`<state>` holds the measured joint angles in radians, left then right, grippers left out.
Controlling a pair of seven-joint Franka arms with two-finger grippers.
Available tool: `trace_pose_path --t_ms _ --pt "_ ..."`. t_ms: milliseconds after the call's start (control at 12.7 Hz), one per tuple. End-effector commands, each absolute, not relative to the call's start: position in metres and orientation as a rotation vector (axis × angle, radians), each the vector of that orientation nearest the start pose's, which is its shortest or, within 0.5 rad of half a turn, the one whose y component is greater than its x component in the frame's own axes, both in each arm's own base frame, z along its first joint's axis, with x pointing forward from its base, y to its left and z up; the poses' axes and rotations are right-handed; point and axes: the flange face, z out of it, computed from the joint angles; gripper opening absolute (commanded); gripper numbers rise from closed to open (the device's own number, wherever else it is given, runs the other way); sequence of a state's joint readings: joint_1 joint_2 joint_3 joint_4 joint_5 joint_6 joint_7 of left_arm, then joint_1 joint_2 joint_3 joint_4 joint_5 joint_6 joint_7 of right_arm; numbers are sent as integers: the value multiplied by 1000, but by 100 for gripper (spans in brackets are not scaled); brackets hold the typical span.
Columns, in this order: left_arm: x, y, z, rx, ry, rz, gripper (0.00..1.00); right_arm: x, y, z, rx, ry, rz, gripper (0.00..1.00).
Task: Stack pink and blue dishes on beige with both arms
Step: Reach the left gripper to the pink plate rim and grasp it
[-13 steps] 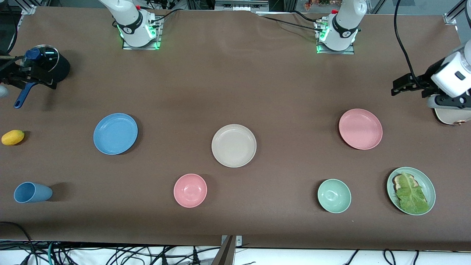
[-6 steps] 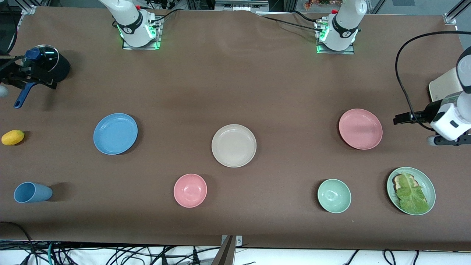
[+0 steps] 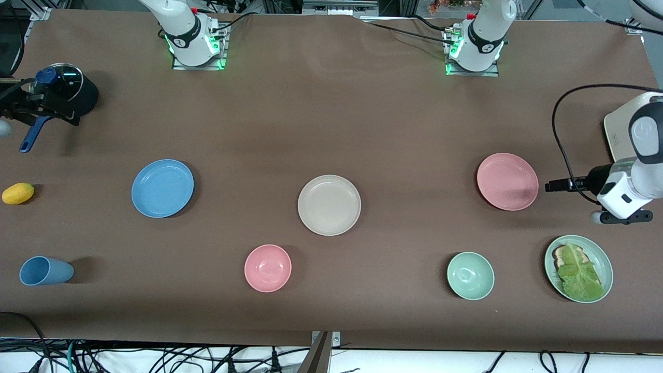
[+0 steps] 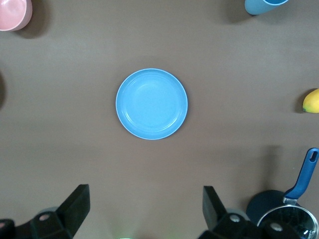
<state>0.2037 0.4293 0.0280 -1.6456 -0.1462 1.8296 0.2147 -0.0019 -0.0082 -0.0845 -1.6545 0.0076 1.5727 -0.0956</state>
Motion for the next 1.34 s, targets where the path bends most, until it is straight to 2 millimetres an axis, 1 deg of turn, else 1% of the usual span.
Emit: trace_pose_path --t_ms 0,157,236,472,550,707,865,1100,1258 --pt "632 165 316 -3434 -59 293 100 548 -47 596 -3107 -32 98 100" --pt "623 176 299 -3492 -11 240 100 548 -48 596 -3107 -30 98 100" --pt "620 182 294 -3518 26 208 100 548 -47 596 -3107 -32 98 100" --pt "607 185 272 -3525 131 126 100 548 -49 596 -3107 -27 98 100" --pt "602 185 267 -3522 153 89 100 548 -49 595 -3107 -27 100 100" --pt "578 178 265 -3509 145 -23 100 548 -49 595 -3107 -27 100 100" --pt "559 178 249 -3514 151 -108 100 548 -49 595 -3107 -27 100 100" --pt "539 190 225 -3527 185 -214 100 548 -49 595 -3107 -27 100 100" --pt "533 201 216 -3531 174 -208 100 548 -49 595 -3107 -27 100 100"
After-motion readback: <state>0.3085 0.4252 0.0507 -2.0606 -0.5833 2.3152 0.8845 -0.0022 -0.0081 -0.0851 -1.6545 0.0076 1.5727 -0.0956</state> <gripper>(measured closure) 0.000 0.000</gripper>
